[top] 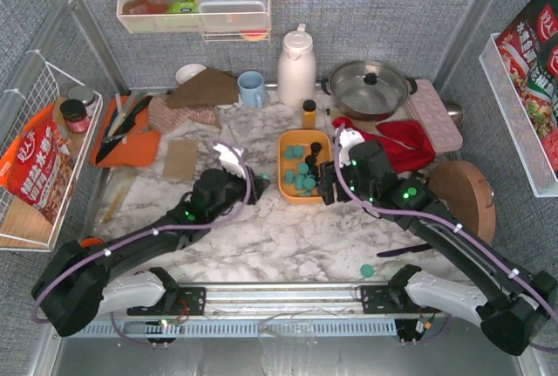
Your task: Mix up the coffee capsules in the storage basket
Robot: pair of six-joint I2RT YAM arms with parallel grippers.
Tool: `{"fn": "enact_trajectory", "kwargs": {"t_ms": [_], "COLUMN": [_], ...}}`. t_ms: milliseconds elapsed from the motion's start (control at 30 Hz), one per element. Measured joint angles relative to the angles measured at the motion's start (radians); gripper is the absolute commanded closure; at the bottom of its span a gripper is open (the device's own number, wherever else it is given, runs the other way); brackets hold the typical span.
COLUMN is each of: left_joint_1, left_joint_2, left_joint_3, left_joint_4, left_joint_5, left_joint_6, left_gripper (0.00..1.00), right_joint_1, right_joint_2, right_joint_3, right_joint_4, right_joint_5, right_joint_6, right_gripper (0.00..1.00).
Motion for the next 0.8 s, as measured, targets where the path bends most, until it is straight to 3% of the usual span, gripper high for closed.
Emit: {"fn": "enact_trajectory", "kwargs": {"t_ms": [167, 433, 800], "left_joint_1": [-0.094, -0.204, -0.263], "left_joint_2": [-0.031, 0.015, 0.055], "left_joint_3": [-0.089, -0.106, -0.091], "left_joint_4": [0.194, 0.314, 0.368], "left_joint_5": [0.15, 0.224, 0.224], "left_joint_6": [0.243, 0.525, 0.646], "left_gripper": [0.78, 0.78, 0.78], "right_joint_1": [0.018, 0.075, 0.099], "right_joint_2": [0.043, 0.087, 0.132], "right_joint_3": [0.04, 0.081, 0.069], "right_joint_4": [0.007, 0.074, 0.125], "right_joint_5": [-0.08, -0.182, -0.232], "right_joint_6": [0.047, 0.129, 0.198], "right_gripper": [0.31, 0.36, 0.44]}}
